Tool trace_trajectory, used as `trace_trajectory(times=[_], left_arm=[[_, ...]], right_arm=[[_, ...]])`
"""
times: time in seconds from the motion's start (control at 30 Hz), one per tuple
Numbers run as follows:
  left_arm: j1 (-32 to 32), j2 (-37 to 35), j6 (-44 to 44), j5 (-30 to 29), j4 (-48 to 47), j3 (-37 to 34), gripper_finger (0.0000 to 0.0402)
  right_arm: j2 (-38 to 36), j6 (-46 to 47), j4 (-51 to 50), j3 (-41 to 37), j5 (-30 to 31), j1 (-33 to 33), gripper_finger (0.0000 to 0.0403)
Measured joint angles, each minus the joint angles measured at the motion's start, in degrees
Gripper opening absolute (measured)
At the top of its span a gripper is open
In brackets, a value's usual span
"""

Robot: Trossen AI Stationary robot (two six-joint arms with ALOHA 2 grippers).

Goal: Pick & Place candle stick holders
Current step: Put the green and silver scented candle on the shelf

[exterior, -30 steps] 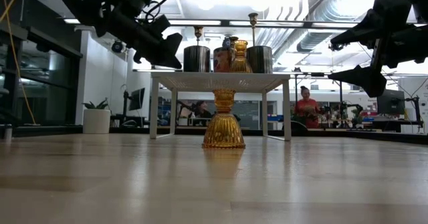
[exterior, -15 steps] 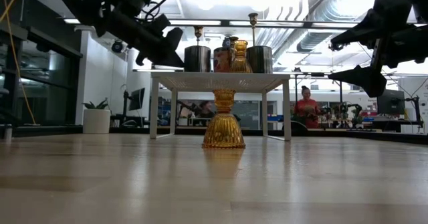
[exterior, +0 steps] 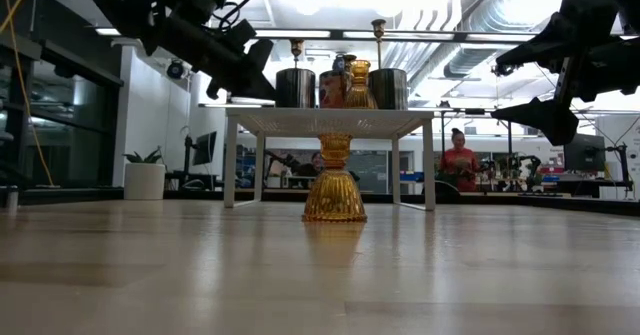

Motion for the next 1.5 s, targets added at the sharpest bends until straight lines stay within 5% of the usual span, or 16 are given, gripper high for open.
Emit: trace_trajectory(times=[1.5], left_arm=[[0.0,3.4,1.8,0.2,-0.6,3.9,0.0000]], right_arm=[[0.0,0.0,0.0,0.0,0.0,0.0,0.0375]])
